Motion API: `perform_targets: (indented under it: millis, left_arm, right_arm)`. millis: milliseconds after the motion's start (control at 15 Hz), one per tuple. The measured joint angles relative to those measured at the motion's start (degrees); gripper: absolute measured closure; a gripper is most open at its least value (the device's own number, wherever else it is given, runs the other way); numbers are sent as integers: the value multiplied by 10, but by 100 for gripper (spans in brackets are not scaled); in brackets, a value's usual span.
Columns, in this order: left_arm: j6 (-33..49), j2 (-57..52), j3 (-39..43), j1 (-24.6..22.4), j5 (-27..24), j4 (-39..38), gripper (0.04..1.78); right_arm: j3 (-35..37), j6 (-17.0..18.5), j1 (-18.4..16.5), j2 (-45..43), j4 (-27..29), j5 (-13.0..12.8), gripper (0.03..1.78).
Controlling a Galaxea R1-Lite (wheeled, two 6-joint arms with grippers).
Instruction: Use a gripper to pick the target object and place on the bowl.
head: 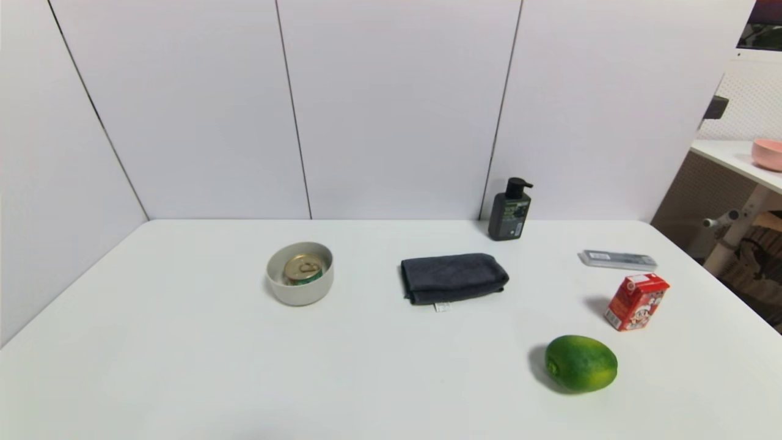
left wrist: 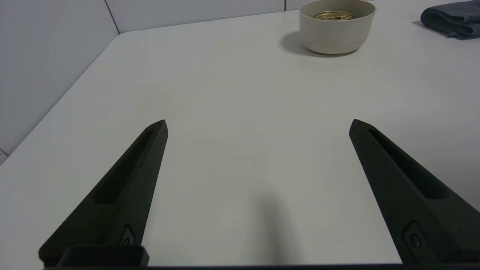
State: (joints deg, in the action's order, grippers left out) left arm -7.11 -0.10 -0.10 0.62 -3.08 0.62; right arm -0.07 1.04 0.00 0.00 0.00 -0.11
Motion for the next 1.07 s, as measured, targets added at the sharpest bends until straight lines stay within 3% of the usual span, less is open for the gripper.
perform_targets:
  millis: [1067]
  left_arm:
    - [14,0,0,0,1,0,11]
  right_arm:
    - [0,-3,0,0,0,1,6]
